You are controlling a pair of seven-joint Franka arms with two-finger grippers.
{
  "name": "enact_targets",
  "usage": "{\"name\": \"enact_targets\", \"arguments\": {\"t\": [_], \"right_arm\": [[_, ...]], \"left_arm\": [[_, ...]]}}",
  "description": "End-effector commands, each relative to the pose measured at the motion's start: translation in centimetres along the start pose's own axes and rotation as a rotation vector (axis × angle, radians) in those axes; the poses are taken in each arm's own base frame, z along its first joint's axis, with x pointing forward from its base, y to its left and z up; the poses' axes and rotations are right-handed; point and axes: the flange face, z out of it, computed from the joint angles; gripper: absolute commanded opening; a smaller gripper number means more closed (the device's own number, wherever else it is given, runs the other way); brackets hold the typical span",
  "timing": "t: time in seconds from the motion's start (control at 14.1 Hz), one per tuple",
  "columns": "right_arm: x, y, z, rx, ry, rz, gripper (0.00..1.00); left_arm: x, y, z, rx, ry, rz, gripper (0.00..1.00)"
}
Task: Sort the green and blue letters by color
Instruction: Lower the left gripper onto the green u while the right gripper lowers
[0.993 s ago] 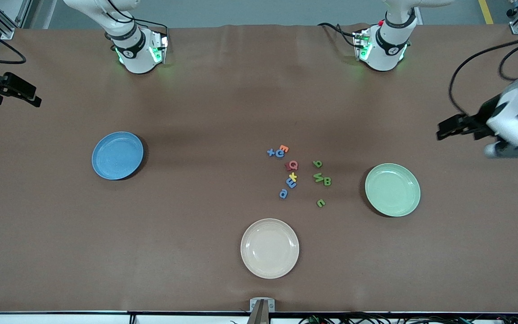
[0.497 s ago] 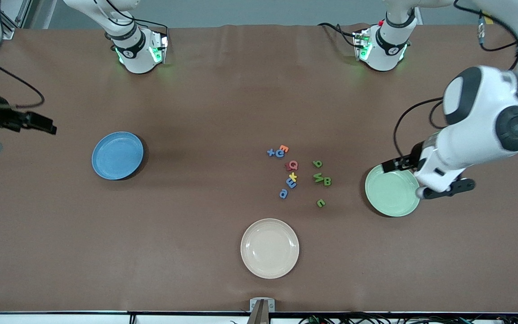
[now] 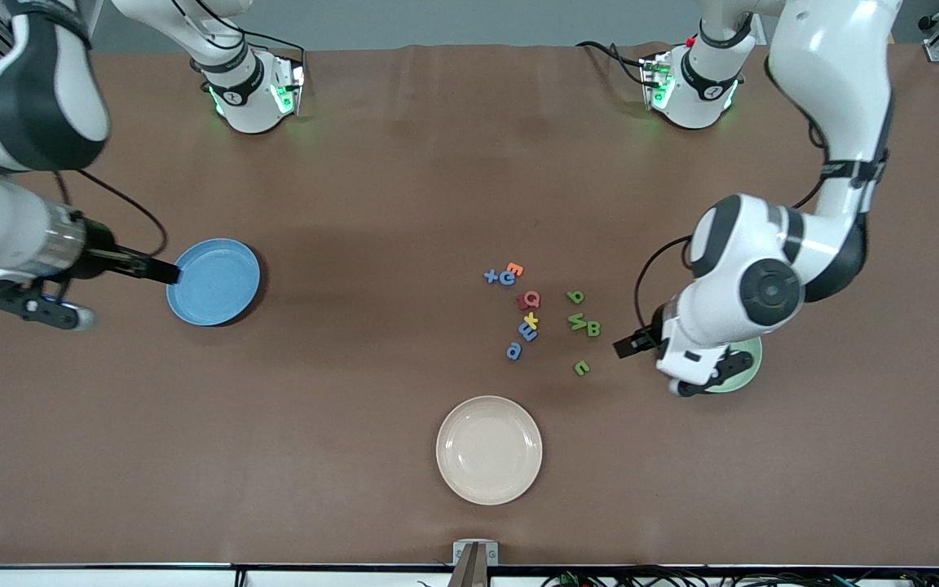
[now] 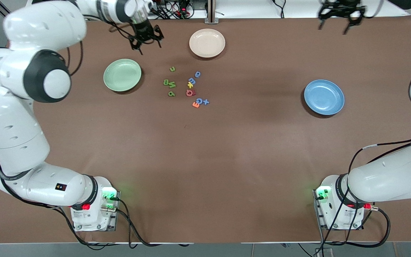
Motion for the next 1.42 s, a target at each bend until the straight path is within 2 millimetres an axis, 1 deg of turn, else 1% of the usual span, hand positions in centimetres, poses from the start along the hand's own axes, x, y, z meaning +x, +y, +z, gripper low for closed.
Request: {"name": "enact_targets", "arguments": {"t": [0.0, 0.07, 0.14, 0.21, 0.28, 0.35, 0.5, 0.64, 0.71, 0.85, 0.92, 1.06, 1.21, 1.28, 1.35], "right_arm": [[-2.3, -8.3, 2.6, 0.008, 0.017, 0.105, 1.0], [-3.3, -11.0, 3.6, 0.021, 0.032, 0.157, 1.0], [-5.0, -14.5, 5.0, 0.03, 0.037, 0.194, 1.0], [-6.2, -17.4, 7.0, 0.038, 0.032, 0.233, 1.0], [-7.7, -20.7, 9.5, 0.043, 0.03, 0.275, 1.0], [-8.4, -23.3, 11.2, 0.062, 0.047, 0.315, 1.0], [-10.1, -28.8, 14.3, 0.084, 0.062, 0.39, 1.0], [-11.2, -32.6, 16.7, 0.088, 0.064, 0.44, 1.0], [-11.6, -34.2, 17.7, 0.091, 0.067, 0.46, 1.0], [-12.4, -36.3, 19.6, 0.104, 0.077, 0.467, 1.0], [-12.7, -37.1, 20.5, 0.116, 0.082, 0.471, 1.0], [-13.0, -38.1, 21.3, 0.131, 0.087, 0.473, 1.0], [-13.8, -39.7, 23.1, 0.127, 0.091, 0.458, 1.0], [-13.9, -40.1, 23.6, 0.127, 0.094, 0.471, 1.0], [-13.9, -40.5, 24.2, 0.129, 0.094, 0.494, 1.0]], "left_arm": [[0.0, 2.1, 4.1, 0.006, 0.04, -0.066, 0.99], [-0.3, 2.8, 5.4, 0.001, 0.046, -0.089, 0.99], [0.0, 3.0, 6.5, -0.011, 0.052, -0.124, 0.99], [0.1, 3.1, 7.4, -0.019, 0.057, -0.14, 0.99], [0.1, 3.3, 8.7, -0.021, 0.057, -0.148, 0.99], [-0.4, 3.8, 9.9, -0.022, 0.057, -0.153, 0.99], [-0.2, 4.0, 11.5, -0.037, 0.064, -0.198, 0.98], [-1.1, 4.8, 12.5, -0.036, 0.061, -0.24, 0.94], [-1.0, 4.6, 13.2, -0.027, 0.056, -0.246, 0.91], [-1.0, 4.5, 13.9, -0.021, 0.051, -0.247, 0.87], [-0.8, 4.6, 14.0, -0.025, 0.053, -0.247, 0.86], [-0.3, 5.0, 14.3, -0.033, 0.058, -0.247, 0.85], [0.0, 5.3, 14.8, -0.037, 0.06, -0.248, 0.81], [0.0, 5.3, 15.1, -0.035, 0.058, -0.248, 0.79], [0.1, 5.4, 15.0, -0.043, 0.064, -0.248, 0.78]]}}
